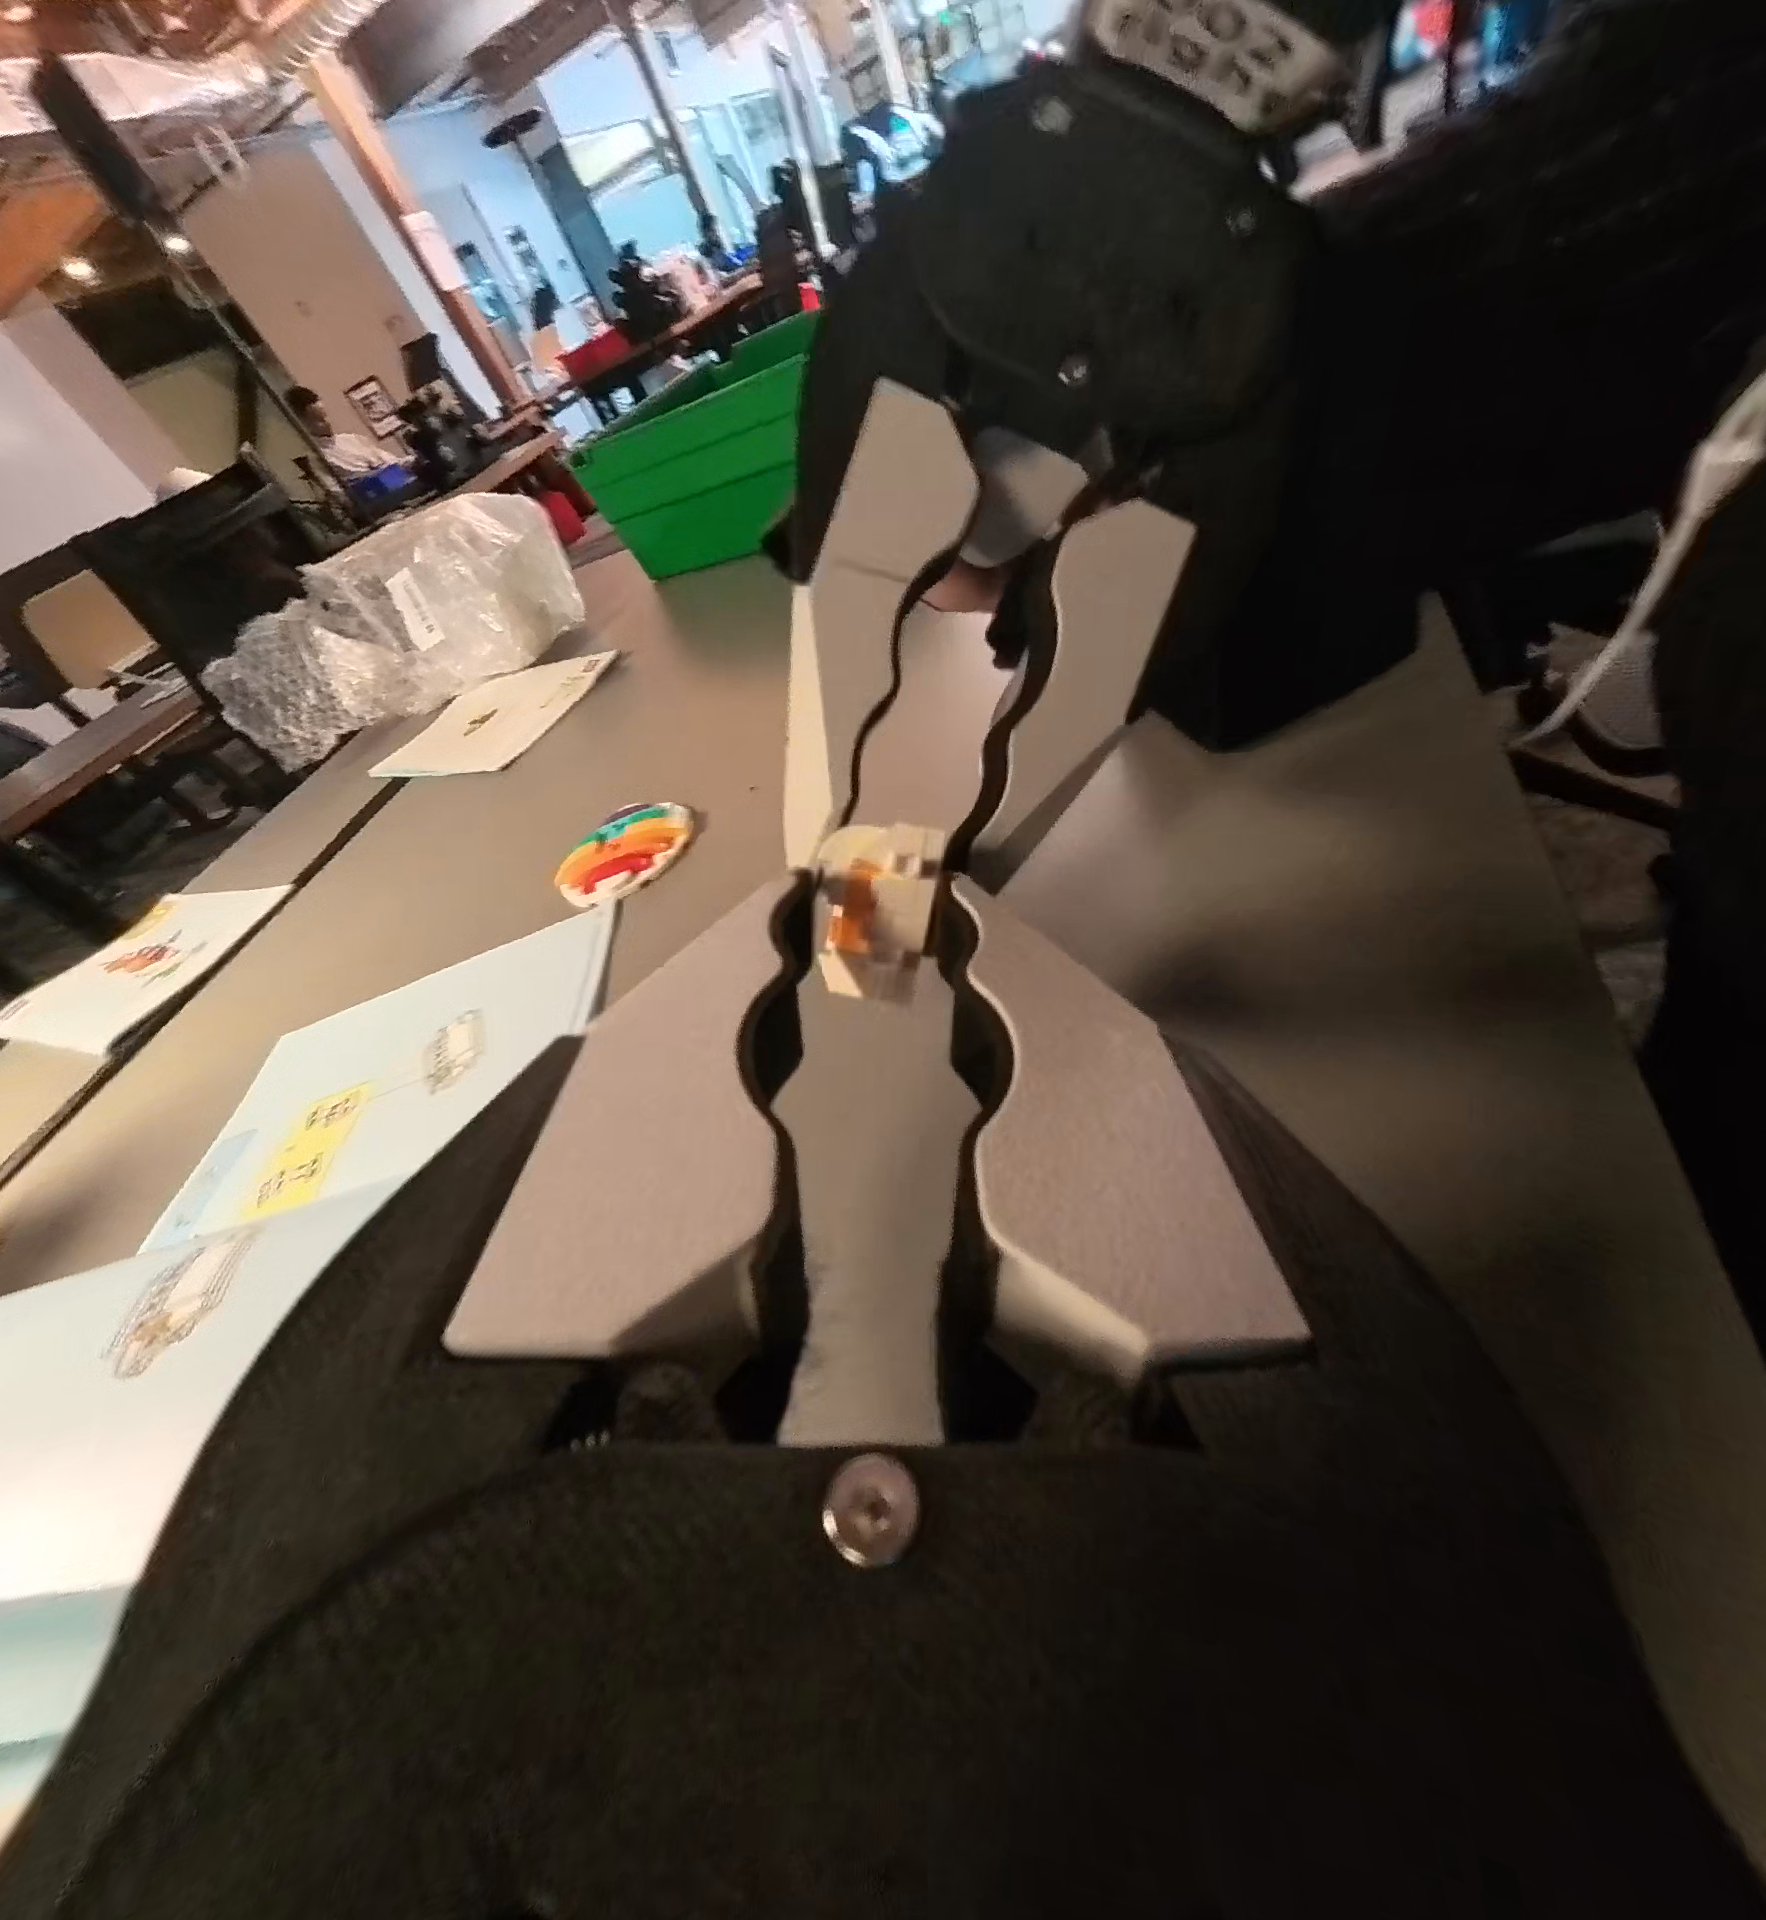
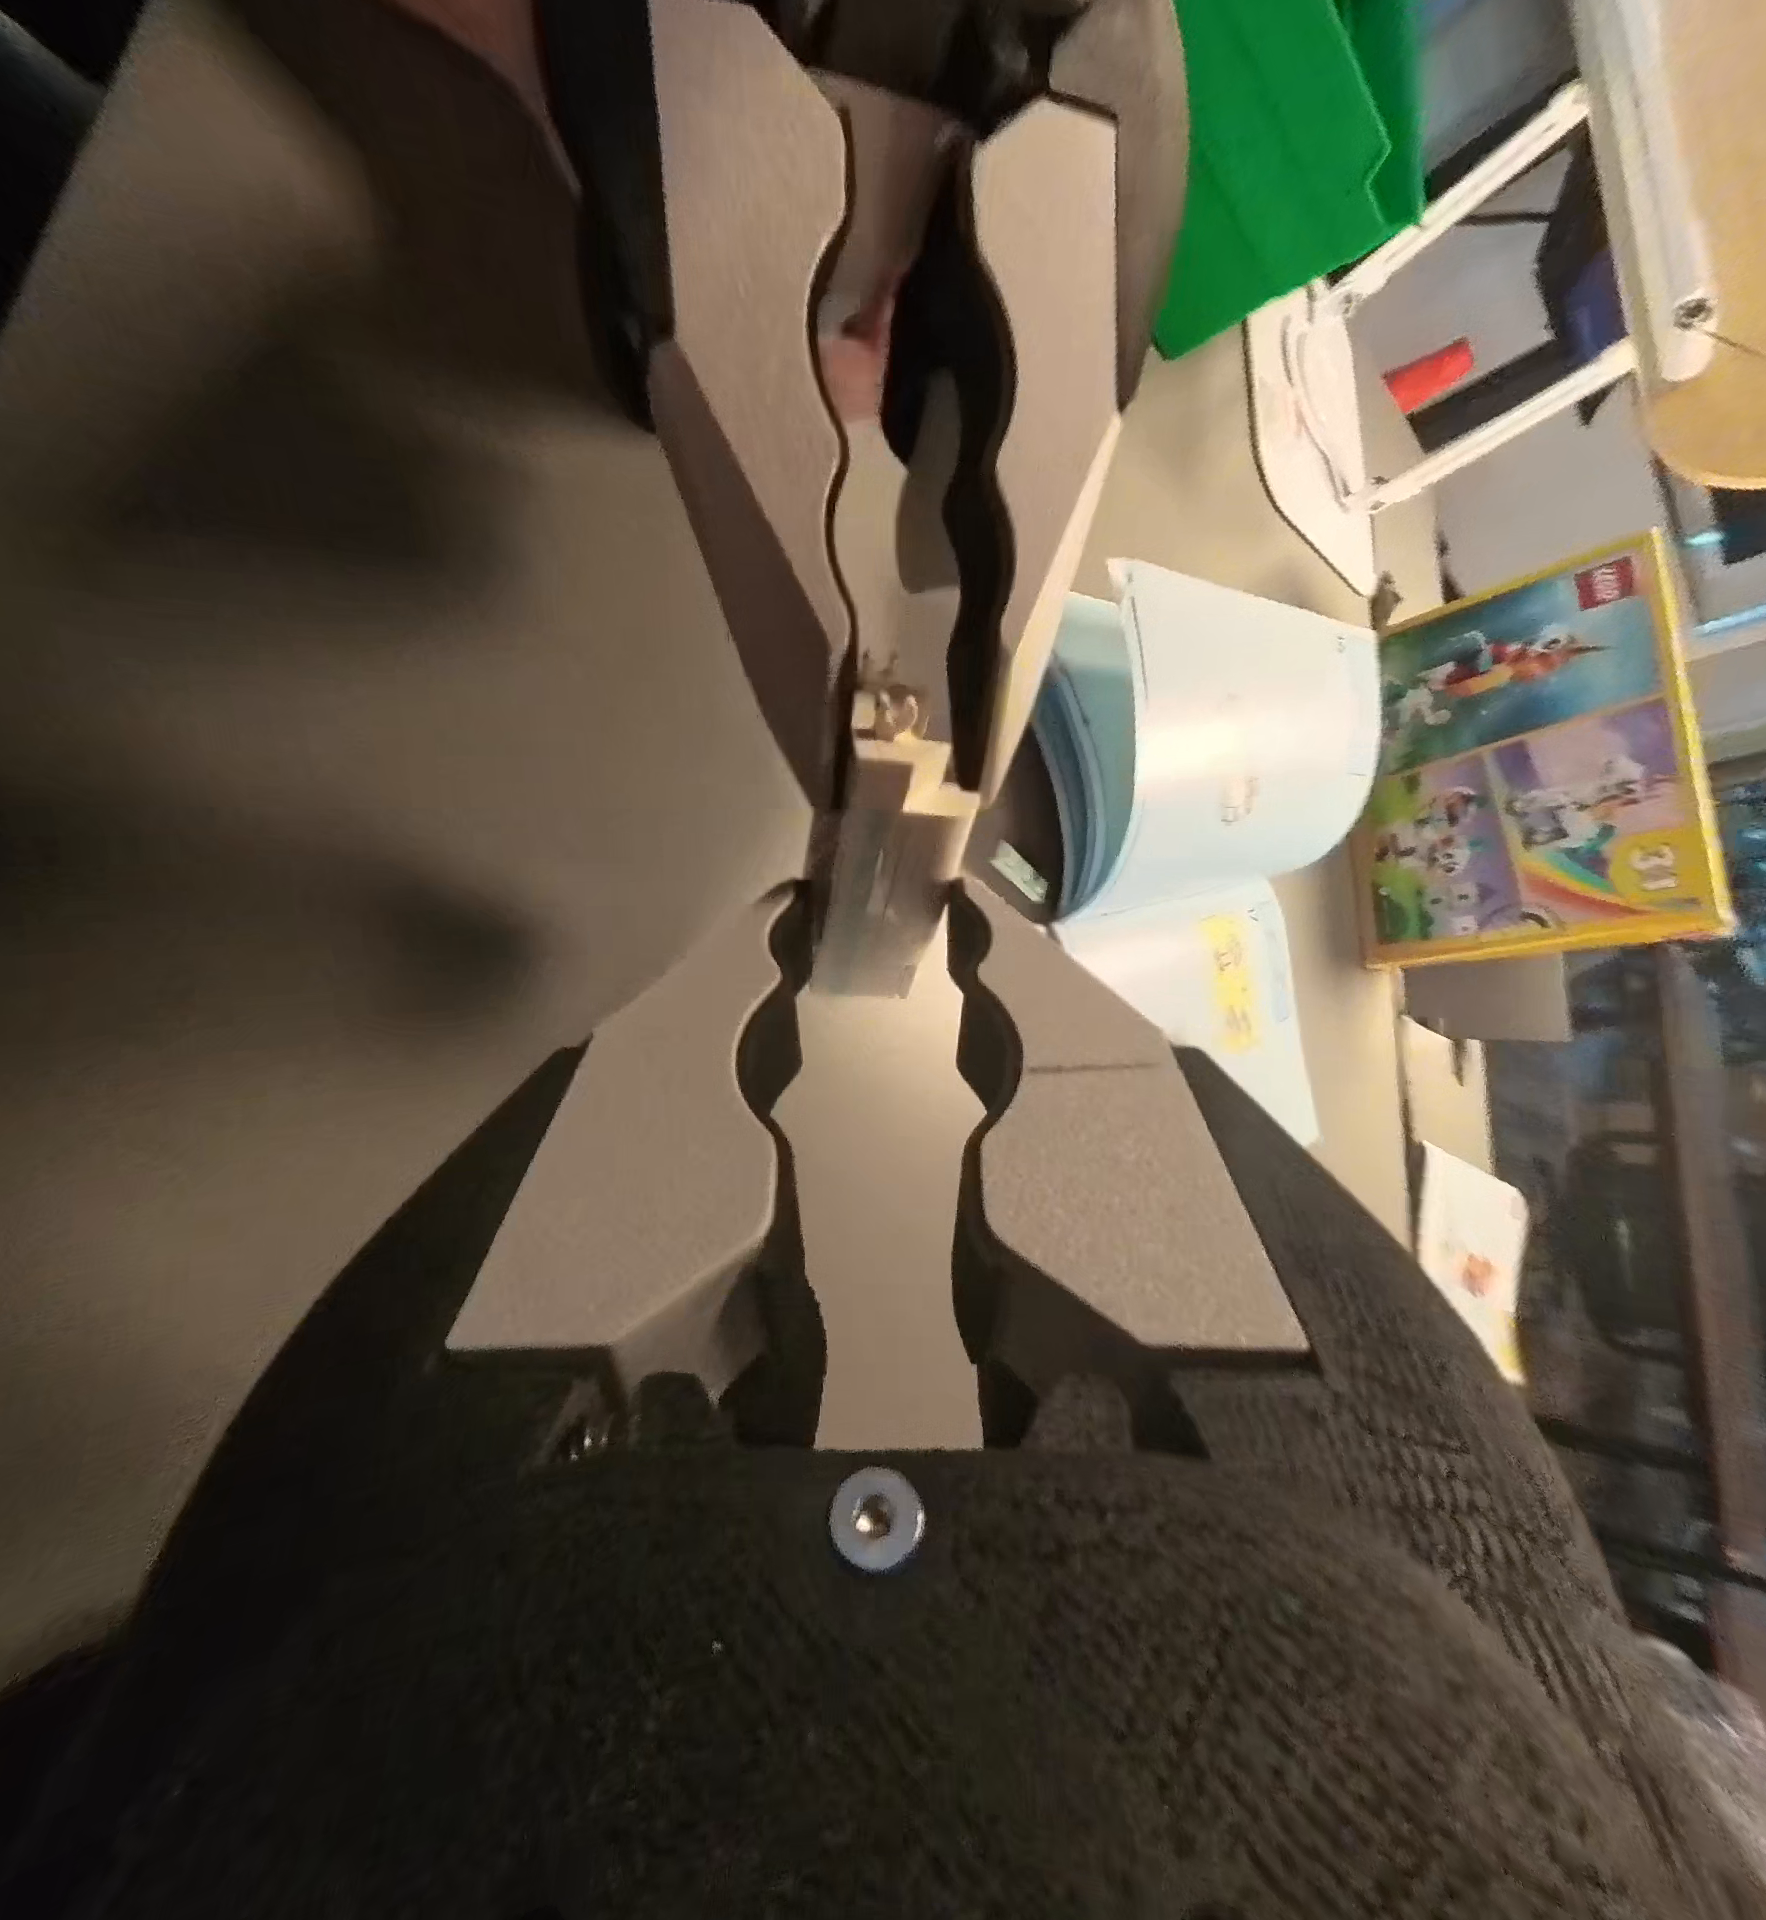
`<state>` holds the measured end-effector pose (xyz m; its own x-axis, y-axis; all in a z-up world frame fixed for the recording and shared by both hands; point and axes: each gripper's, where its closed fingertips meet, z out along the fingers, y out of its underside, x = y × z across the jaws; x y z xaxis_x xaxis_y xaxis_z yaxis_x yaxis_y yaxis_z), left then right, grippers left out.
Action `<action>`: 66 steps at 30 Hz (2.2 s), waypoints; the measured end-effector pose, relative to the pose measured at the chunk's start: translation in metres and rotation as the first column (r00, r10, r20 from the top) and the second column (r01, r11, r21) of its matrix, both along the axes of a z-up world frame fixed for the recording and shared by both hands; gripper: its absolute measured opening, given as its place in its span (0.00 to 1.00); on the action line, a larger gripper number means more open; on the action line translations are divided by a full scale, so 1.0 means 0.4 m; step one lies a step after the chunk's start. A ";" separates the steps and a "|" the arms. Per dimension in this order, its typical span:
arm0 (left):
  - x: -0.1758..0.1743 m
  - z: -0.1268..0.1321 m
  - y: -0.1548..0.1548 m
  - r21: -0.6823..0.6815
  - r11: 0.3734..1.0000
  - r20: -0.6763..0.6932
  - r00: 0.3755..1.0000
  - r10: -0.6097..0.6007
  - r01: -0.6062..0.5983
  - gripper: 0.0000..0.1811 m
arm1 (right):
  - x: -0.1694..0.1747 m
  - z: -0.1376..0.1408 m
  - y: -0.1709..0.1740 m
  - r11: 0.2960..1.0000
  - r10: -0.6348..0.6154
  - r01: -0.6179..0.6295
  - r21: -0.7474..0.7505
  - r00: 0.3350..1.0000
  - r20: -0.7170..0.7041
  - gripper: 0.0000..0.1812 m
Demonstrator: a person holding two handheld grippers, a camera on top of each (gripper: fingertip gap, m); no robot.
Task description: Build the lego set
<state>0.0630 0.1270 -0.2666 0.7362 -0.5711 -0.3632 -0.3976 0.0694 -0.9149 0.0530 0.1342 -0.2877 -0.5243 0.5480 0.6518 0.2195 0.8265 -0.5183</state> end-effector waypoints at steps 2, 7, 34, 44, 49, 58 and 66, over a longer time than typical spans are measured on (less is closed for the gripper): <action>-0.030 0.020 0.016 0.013 0.997 0.072 0.995 0.069 -0.070 0.18 | -0.001 -0.013 0.043 0.994 -0.023 0.025 0.106 1.000 -0.016 0.13; -0.100 0.052 0.032 0.003 0.984 0.226 0.959 0.170 -0.176 0.20 | 0.009 -0.073 0.106 0.904 0.045 -0.030 0.427 0.999 -0.024 0.13; -0.464 0.368 -0.434 0.378 0.416 0.348 0.543 0.764 -0.827 0.20 | 0.010 0.157 0.386 0.728 -0.650 0.327 -0.603 0.609 -0.455 0.38; -0.815 0.287 -0.622 0.044 0.288 0.034 0.289 0.957 -0.957 0.13 | 0.054 0.166 0.458 0.638 -0.747 0.342 -0.690 0.492 -0.447 0.31; -0.939 0.122 -0.525 -0.226 0.434 -0.351 0.489 0.799 -0.872 0.13 | 0.069 0.170 0.479 0.612 -0.775 0.357 -0.706 0.447 -0.446 0.30; -1.070 -0.106 -0.458 -0.387 0.472 -0.747 0.570 0.344 -0.792 0.12 | 0.075 0.167 0.491 0.601 -0.791 0.392 -0.696 0.417 -0.448 0.29; -1.091 -0.159 -0.443 -0.458 0.410 -0.748 0.592 0.301 -0.788 0.10 | 0.071 0.165 0.489 0.606 -0.787 0.396 -0.690 0.426 -0.446 0.28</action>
<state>-0.3734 -0.0502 -0.3302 0.8242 -0.3258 -0.4632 -0.4446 -0.8788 -0.1732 0.0812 0.3296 -0.2217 0.5238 0.8209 0.2276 -0.0006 0.2675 -0.9636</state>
